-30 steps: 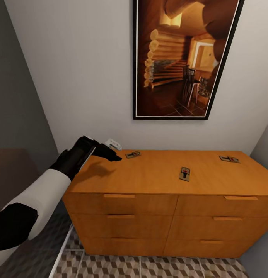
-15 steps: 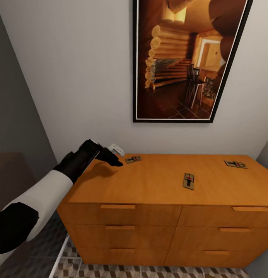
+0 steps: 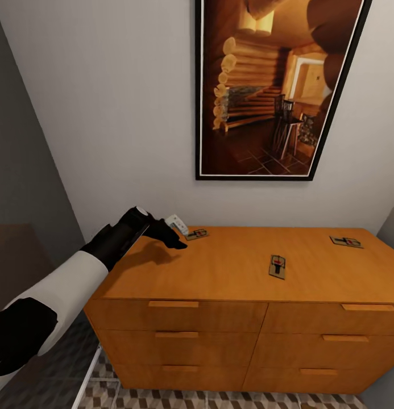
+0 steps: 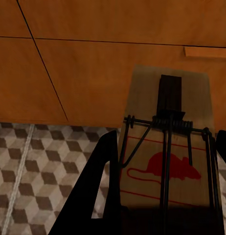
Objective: Take the four mousetraps from the cabinet in the bathroom and place them on the bathroom floor. Make sure all four end up on the same floor surface, and ensure that at least two of them are either under or directly next to the same bathroom sink.
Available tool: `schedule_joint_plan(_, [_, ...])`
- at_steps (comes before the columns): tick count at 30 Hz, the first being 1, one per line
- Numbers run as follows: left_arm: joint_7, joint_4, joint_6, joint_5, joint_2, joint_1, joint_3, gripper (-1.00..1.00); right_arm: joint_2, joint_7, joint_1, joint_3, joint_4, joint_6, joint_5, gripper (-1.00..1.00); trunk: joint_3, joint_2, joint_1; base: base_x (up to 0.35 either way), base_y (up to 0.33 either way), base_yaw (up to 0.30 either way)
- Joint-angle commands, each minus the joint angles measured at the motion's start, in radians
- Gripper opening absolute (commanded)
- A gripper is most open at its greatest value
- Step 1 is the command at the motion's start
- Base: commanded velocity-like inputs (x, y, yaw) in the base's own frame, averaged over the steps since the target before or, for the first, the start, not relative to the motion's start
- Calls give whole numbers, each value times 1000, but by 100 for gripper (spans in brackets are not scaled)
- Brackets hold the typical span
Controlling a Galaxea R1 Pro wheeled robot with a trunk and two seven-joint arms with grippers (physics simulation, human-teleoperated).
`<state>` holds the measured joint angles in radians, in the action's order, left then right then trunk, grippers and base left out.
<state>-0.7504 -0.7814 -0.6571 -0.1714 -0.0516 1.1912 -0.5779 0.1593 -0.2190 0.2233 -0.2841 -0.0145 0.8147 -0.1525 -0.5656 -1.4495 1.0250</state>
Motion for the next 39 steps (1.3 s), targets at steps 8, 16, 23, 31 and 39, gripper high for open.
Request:
schedule_joint_plan(8, [-83,-8,9,-12,-1,1,-1,100,0,-2,1,-9,1,3,-9,-100,-1,-1,0,0,0,0])
schedule_joint_plan(16, [-128,-6,14,-12,-1,1,0,100,0,-2,1,-9,1,3,-9,-100,-1,-1,0,4,0,0])
schedule_joint_plan(23, [-130,-7,14,-11,-1,1,0,100,0,-2,1,-9,1,3,-9,-100,-1,-1,0,167,0,0])
schedule_joint_plan(31, [-131,-4,14,-10,-1,1,-2,100,0,-2,1,-9,1,3,-9,-100,-1,-1,0,44,0,0])
schedule_joint_plan(39, [-134,-1,16,-9,-1,1,-8,100,0,-2,1,-9,1,3,-9,-100,-1,-1,0,2,0,0])
